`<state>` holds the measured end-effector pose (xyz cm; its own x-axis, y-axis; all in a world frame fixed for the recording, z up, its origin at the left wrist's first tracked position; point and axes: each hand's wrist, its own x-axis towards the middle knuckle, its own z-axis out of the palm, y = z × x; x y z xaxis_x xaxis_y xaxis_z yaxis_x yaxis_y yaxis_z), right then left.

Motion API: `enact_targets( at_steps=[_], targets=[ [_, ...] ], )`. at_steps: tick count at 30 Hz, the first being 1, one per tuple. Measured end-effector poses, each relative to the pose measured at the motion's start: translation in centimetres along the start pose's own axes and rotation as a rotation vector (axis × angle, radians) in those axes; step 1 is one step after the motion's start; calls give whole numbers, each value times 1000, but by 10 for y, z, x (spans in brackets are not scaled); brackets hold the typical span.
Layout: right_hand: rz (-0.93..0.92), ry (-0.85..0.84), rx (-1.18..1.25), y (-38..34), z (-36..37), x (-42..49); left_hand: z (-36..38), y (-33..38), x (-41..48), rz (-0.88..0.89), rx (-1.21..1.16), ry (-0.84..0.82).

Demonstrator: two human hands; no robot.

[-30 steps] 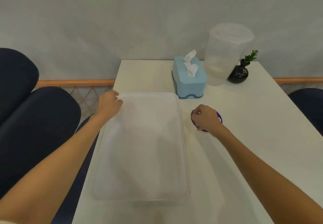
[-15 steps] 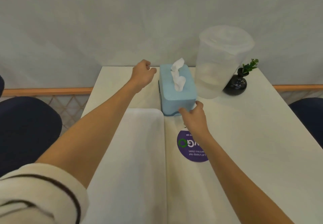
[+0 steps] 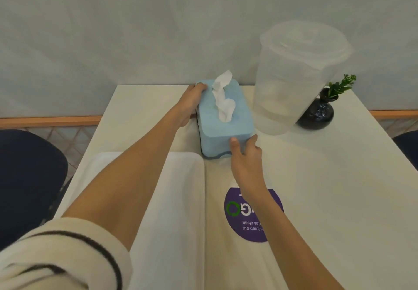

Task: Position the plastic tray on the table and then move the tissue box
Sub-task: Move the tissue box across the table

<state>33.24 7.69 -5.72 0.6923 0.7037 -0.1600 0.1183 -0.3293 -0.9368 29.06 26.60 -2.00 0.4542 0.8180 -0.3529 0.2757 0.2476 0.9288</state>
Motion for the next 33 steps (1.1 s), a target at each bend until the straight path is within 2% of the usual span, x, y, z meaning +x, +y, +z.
enact_targets(
  at_steps=[5, 10, 23, 33],
  targets=[
    [-33, 18, 63, -6, 6, 14, -24, -4, -3, 47, 7, 108],
    [-2, -25, 231, -31, 20, 40, -61, -21, -14, 114, -111, 222],
    [1, -283, 161, -79, 100, 112, -153, -55, -32, 156, 0, 429],
    [62, -343, 125, -82, 147, 133, -184, -75, -24, 141, 92, 474]
  ],
)
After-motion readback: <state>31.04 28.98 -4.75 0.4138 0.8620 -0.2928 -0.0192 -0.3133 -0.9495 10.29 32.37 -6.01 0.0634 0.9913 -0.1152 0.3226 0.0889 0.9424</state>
